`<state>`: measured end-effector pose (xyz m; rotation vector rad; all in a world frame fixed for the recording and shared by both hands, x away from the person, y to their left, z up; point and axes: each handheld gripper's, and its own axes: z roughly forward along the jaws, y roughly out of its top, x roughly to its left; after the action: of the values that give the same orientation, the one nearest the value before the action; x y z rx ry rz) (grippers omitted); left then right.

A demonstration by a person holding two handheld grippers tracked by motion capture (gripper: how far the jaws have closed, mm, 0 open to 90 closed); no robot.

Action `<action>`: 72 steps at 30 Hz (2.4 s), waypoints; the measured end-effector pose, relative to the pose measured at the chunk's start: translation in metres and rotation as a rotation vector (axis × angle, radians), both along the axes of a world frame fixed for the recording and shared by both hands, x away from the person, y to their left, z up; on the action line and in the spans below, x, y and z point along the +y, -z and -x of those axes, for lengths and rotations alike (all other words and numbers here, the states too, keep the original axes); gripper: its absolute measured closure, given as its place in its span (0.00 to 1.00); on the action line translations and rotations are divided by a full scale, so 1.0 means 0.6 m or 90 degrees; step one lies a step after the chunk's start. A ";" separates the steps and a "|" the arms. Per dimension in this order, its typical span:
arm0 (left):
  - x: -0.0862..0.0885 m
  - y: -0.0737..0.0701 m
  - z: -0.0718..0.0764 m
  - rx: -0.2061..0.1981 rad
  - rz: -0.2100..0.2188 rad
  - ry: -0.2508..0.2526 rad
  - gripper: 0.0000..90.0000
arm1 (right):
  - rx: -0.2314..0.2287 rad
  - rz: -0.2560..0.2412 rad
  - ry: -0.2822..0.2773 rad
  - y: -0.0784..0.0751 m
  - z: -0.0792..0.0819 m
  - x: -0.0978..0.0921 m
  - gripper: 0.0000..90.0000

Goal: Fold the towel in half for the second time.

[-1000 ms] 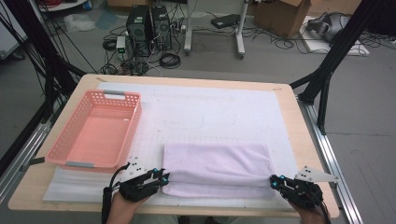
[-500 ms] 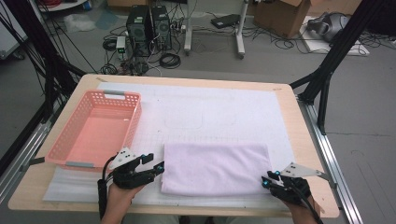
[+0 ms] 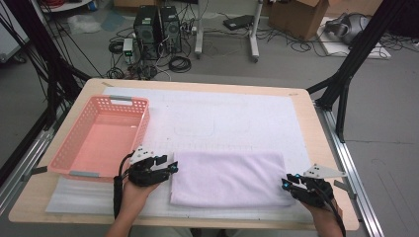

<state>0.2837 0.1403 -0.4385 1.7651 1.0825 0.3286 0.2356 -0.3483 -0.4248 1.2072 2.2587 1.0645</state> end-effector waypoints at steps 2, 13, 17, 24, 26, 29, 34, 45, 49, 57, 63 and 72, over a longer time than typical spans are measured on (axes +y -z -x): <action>-0.002 0.004 -0.017 0.009 -0.004 -0.003 0.53 | -0.002 0.002 -0.005 0.002 -0.010 0.002 0.74; -0.027 0.017 -0.070 0.037 -0.044 0.007 0.46 | -0.031 -0.014 0.021 0.008 -0.083 0.012 0.47; -0.030 0.023 -0.077 0.060 -0.046 0.021 0.45 | -0.028 0.010 0.050 0.014 -0.134 0.016 0.39; -0.037 0.024 -0.075 0.051 -0.057 0.050 0.68 | 0.046 -0.034 0.034 0.038 -0.177 0.009 0.48; -0.038 0.022 -0.076 0.046 -0.058 0.041 0.82 | 0.053 -0.060 0.013 0.038 -0.169 0.005 0.73; -0.036 0.018 -0.077 0.034 -0.045 0.022 0.84 | 0.039 -0.066 0.004 0.034 -0.161 0.000 0.88; -0.034 -0.008 -0.091 0.010 -0.024 -0.004 0.85 | -0.005 -0.077 0.031 0.024 -0.159 -0.003 0.90; -0.033 -0.020 -0.148 -0.010 -0.025 -0.048 0.85 | -0.085 -0.025 0.091 -0.004 -0.192 0.027 0.90; -0.029 -0.014 -0.162 -0.031 -0.022 -0.051 0.84 | -0.089 -0.004 0.106 -0.009 -0.214 0.041 0.90; -0.024 -0.004 -0.168 0.013 -0.017 -0.063 0.59 | -0.068 0.004 0.121 0.001 -0.236 0.055 0.70; -0.023 -0.017 -0.144 0.011 -0.010 -0.025 0.49 | -0.073 -0.018 0.132 -0.009 -0.218 0.048 0.56; -0.028 -0.027 -0.095 -0.028 -0.012 0.021 0.52 | -0.063 -0.050 0.101 -0.005 -0.156 0.035 0.59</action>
<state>0.3406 0.1237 -0.4222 1.7830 1.0209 0.3562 0.3292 -0.3273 -0.4218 1.3106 2.0272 1.1350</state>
